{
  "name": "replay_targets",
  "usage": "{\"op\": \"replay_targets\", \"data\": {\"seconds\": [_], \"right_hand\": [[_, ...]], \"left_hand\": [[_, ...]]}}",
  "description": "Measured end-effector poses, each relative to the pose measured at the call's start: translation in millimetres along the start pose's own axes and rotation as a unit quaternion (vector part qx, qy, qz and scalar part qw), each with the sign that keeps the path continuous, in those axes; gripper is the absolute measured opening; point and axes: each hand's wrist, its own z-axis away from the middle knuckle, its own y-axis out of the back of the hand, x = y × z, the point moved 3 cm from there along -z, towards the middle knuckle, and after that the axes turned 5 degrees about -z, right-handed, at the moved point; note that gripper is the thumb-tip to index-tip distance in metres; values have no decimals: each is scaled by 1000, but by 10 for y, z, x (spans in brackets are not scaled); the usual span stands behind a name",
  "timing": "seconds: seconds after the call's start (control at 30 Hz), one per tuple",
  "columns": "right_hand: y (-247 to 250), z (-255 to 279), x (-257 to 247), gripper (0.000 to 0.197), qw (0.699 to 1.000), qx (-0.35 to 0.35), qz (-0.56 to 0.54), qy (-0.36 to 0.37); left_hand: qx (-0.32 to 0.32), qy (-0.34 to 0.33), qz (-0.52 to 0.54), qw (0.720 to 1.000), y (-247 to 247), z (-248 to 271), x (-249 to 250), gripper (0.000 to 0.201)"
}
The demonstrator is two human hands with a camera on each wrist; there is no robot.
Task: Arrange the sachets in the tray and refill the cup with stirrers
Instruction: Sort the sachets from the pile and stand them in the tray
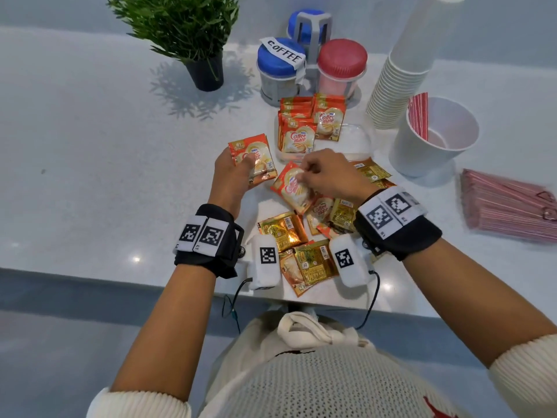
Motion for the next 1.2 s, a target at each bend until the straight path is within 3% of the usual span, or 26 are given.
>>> {"op": "replay_targets", "data": {"seconds": [0.1, 0.2, 0.3, 0.47, 0.63, 0.83, 0.93, 1.1, 1.2], "right_hand": [[238, -8, 98, 16, 993, 63, -101, -11], [358, 12, 118, 15, 966, 99, -239, -22], [367, -1, 139, 27, 947, 128, -294, -33], [349, -36, 225, 10, 934, 183, -304, -32], [408, -64, 251, 24, 929, 207, -306, -19], [528, -96, 254, 9, 913, 189, -360, -26], [644, -158, 236, 15, 913, 193, -359, -11], [895, -328, 280, 17, 924, 250, -289, -6], [979, -425, 386, 23, 930, 286, -228, -20]], "left_hand": [[4, 7, 3, 1000, -61, -61, 37, 31], [-16, 7, -1, 1000, -208, -107, 96, 29], [-51, 1, -19, 999, -405, -123, 151, 30], [-98, -31, -38, 994, -658, -109, 247, 34], [-147, -66, -53, 985, -850, -118, 267, 42], [-145, -95, -132, 976, -982, -219, 332, 40], [-142, -105, -153, 972, -1038, -286, 440, 36], [-89, -126, -193, 969, -1070, -534, 593, 19], [-52, -119, -212, 969, -1041, -699, 627, 35]]}}
